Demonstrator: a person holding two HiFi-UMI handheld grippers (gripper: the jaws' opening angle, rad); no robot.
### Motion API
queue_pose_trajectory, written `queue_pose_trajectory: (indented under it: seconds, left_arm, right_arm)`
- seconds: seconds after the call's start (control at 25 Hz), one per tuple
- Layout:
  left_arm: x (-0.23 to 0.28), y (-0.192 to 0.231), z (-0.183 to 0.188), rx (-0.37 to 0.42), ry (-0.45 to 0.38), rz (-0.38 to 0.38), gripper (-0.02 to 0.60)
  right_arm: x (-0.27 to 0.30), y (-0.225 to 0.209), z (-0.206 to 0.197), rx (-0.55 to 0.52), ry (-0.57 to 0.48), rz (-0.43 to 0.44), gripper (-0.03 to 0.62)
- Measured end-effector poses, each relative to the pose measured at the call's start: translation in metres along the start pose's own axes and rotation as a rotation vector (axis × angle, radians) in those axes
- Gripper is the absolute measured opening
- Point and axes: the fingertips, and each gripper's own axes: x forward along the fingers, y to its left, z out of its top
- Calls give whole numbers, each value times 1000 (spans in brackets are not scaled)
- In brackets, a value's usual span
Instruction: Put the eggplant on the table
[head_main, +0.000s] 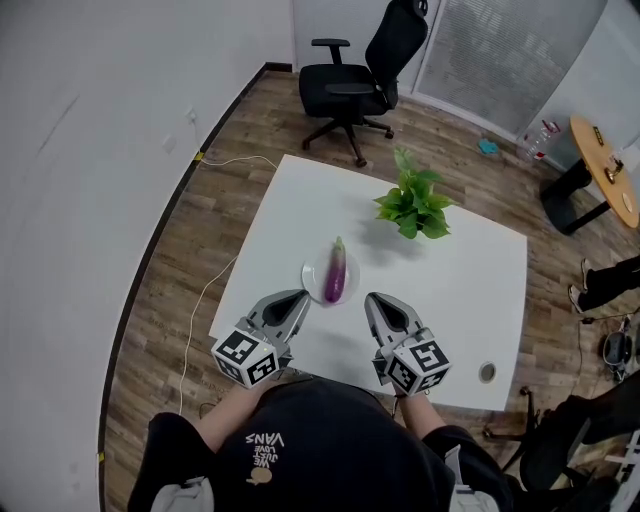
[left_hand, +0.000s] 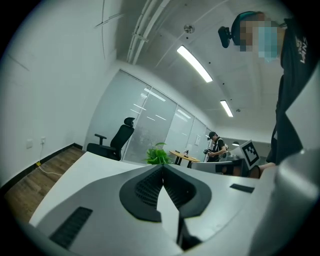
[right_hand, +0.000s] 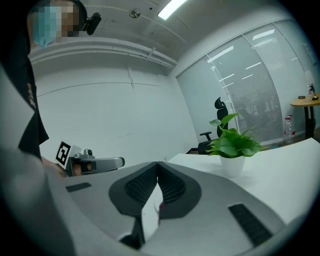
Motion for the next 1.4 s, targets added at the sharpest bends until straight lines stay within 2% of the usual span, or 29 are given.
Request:
queue_pose_trajectory:
  seconds: [1.12,1.4]
  left_arm:
    - [3,-3,9,44,-2,-25,11]
    - [3,-4,13,54,-5,-27,11]
  right_arm:
    - [12,7,16,-40,9,-18,18]
    - [10,8,9,-42,11,0,18]
